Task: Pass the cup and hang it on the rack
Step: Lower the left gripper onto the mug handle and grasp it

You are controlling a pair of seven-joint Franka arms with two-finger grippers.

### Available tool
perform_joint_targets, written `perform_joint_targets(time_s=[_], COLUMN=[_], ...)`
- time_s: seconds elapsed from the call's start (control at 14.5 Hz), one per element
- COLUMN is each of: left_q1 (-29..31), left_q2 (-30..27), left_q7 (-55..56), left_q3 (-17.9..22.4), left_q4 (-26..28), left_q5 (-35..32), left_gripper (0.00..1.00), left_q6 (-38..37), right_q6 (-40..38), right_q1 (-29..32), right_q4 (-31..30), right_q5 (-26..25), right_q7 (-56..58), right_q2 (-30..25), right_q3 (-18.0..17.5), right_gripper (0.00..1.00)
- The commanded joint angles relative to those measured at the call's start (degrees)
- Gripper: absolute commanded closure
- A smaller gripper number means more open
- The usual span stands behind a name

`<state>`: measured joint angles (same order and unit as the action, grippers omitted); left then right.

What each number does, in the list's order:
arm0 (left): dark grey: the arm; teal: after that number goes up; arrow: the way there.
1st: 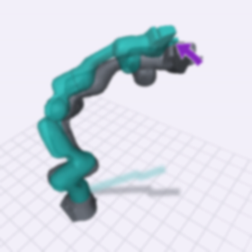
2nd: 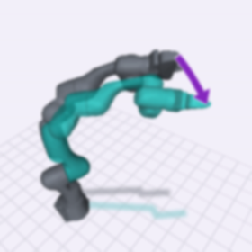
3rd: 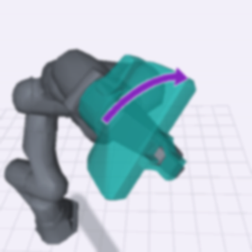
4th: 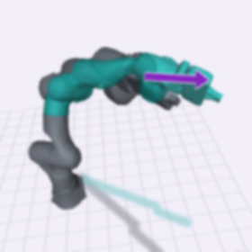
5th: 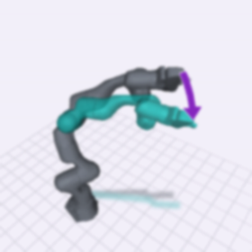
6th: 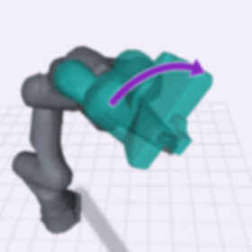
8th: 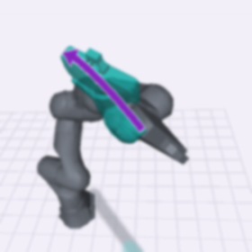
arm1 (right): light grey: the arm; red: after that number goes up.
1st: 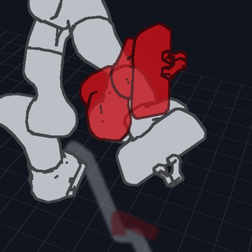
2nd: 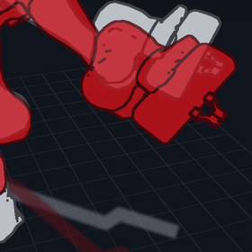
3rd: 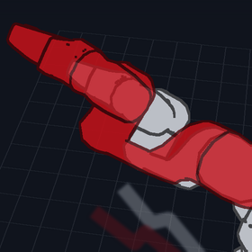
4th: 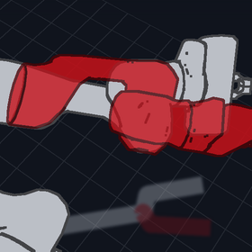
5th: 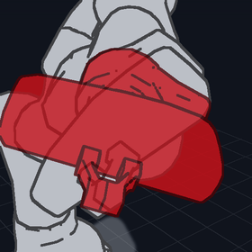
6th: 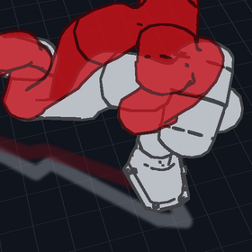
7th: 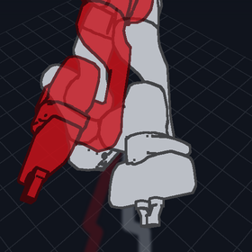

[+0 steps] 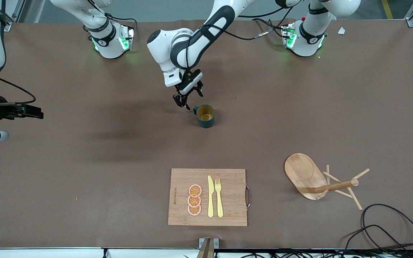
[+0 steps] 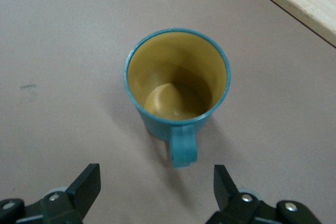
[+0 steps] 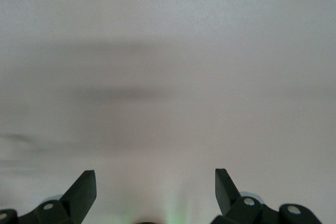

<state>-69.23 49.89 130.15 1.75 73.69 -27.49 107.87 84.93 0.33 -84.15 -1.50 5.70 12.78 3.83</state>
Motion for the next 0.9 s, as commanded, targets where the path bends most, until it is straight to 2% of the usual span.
perform_joint_targets(time_s=[0.0,0.35,0.62,0.83], left_q1=[-0.56,-2.05,-2.23,-2.93], left_q2=[1.17,3.28,4.16,5.12], left_q7=[3.34,9.94,12.31,13.55], left_q3=[1.32,2.56,2.56,2.64], left_q4=[-1.53,-1.53,-1.53,-1.53], left_q5=[-1.08,-7.31,-7.76,-9.77], left_gripper=[0.07,0.07,0.09,0.10], left_q6=[-0.02,2.96,3.93,3.84], right_q6=[-1.17,-3.71,-6.34,-6.71], right_q1=[0.11,-1.56,-1.57,-1.39], right_q4=[0.65,0.30,-0.14,-2.69], right_q5=[0.80,2.47,2.65,2.56], right_q7=[-0.52,-4.91,-4.30,-3.42], right_q2=[-1.00,-5.13,-9.34,-13.74], right_q3=[-0.66,-0.75,-1.28,-1.28], right_gripper=[0.00,0.00,0.00,0.00])
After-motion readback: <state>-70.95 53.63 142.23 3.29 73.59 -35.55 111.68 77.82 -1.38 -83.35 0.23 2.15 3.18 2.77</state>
